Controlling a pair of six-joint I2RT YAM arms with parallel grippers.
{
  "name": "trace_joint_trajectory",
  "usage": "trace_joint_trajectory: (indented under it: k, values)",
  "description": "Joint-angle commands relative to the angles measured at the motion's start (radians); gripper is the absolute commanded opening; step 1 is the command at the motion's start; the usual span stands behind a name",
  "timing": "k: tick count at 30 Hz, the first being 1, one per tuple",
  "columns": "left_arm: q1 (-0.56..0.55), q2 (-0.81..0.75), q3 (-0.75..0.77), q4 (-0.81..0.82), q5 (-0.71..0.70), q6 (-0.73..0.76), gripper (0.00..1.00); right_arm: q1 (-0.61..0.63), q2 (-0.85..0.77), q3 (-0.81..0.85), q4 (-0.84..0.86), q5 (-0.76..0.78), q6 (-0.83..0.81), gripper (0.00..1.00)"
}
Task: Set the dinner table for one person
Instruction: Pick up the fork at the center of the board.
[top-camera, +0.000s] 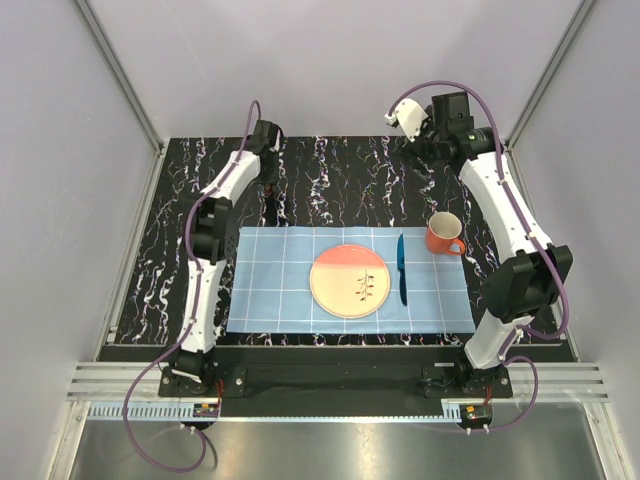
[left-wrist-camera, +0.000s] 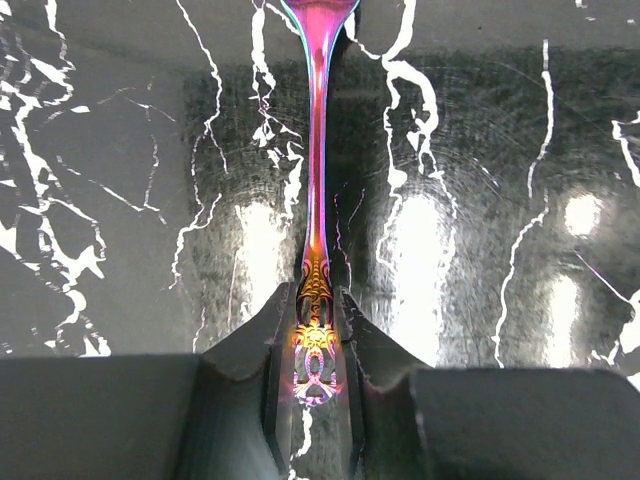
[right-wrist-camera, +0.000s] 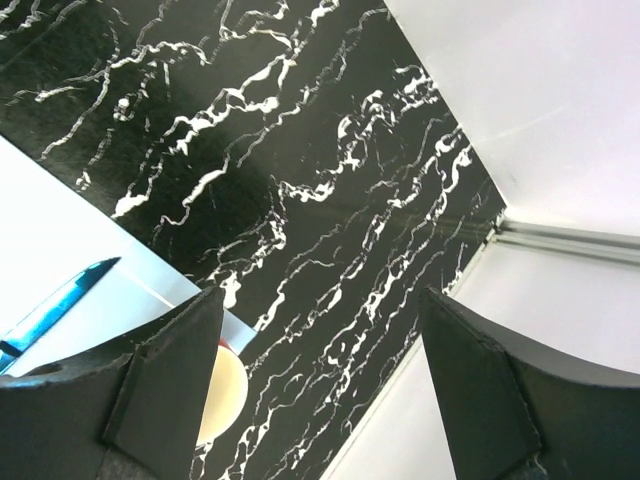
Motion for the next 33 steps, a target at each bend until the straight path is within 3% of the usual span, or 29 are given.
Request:
trace_joint_trajectory:
  k: [1,18,33]
  values:
    - [-0.009,-0.111,-0.015,0.011,-0.011,0.020,0.00,0.016,-0.008,0.000,0.005,-0.040,0.011,0.86]
    - [-0.022,-0.232,-0.130,0.023,-0.048,-0.044,0.00,0.039,-0.037,-0.051,0.007,-0.089,0.014,0.85]
    - [-0.084,-0.642,-0.581,0.054,-0.036,-0.105,0.00,0.062,-0.083,-0.129,0.009,-0.098,0.023,0.85]
